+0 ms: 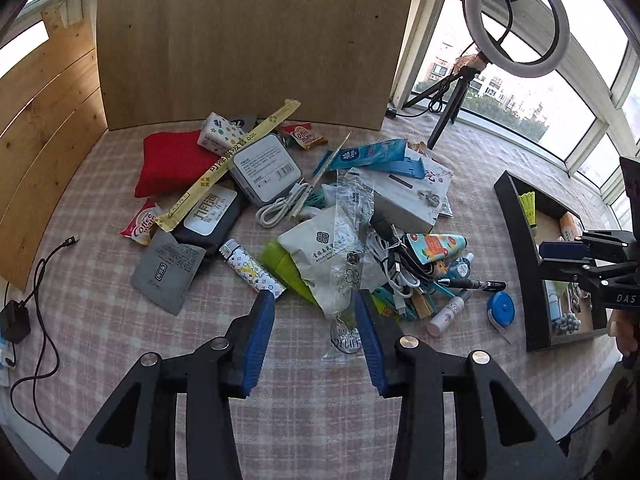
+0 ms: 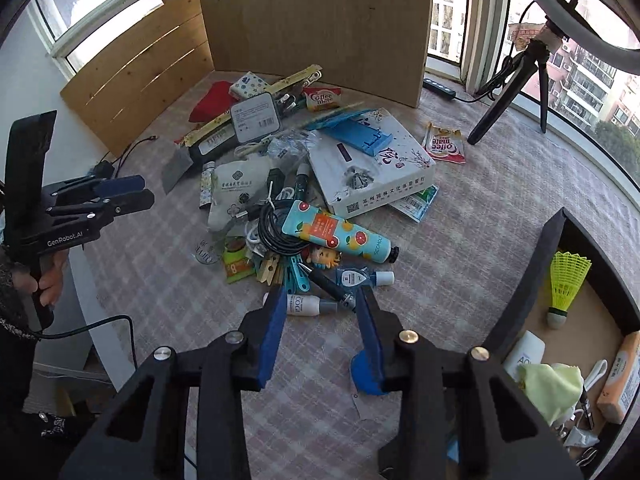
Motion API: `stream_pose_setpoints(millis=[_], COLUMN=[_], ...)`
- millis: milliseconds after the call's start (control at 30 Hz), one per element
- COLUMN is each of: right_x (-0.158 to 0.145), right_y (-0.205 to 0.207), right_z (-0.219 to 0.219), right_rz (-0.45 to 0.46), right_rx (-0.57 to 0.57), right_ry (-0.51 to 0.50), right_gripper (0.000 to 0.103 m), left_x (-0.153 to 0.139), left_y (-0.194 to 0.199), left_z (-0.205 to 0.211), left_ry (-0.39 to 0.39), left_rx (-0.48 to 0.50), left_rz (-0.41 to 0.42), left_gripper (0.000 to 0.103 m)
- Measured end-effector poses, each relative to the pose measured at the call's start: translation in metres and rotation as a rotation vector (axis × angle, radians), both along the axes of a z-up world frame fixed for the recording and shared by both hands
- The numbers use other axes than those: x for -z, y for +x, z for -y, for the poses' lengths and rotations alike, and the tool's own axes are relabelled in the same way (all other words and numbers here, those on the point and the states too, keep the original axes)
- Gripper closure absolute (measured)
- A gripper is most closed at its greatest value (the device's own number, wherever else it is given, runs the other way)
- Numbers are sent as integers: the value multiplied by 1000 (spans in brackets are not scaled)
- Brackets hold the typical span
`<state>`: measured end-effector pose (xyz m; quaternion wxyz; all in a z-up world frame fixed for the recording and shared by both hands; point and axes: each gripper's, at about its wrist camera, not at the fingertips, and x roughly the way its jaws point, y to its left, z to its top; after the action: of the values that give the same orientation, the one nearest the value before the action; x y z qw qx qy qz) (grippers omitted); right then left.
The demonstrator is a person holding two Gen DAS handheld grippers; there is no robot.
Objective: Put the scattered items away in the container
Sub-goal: 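Grasp the black cable with the left gripper while the right grasps the orange-print tube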
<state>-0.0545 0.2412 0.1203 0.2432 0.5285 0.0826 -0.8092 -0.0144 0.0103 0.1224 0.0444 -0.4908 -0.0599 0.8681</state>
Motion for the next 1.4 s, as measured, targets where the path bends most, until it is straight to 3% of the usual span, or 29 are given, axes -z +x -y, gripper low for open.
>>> stream_pose_setpoints(millis=[133, 367, 600, 967, 1200, 1267, 1333, 1400], right_x=[20, 37, 60, 76, 84, 85, 84, 80], right_y=[-19, -47, -67, -84, -90, -92, -95, -95], right_z=[8, 16, 21, 31, 36, 35, 32, 27], right_rz=[27, 3, 47, 72, 81, 90, 134, 140], right_rx=[-10, -157, -311, -476, -520, -499, -471, -448], right_ry=[75, 209, 207, 217, 245, 226, 180, 155], right_gripper=[68, 68, 67, 65, 63, 67, 81, 83], left_x=[9, 26, 44, 59, 67, 68, 68, 66], left_y=[-15, -55, -86, -98, -103, -104, -104, -103], left_z=[-16, -49, -77, -89, -90, -89, -87, -85], left_ry=[85, 139, 81, 19, 13, 19, 22, 38], left_rx=[84, 167, 188, 194, 185, 182, 175, 171], left_rz=[23, 97, 159, 228, 261, 267, 266, 263], left_gripper=[64, 64, 64, 64, 78, 77, 79, 84])
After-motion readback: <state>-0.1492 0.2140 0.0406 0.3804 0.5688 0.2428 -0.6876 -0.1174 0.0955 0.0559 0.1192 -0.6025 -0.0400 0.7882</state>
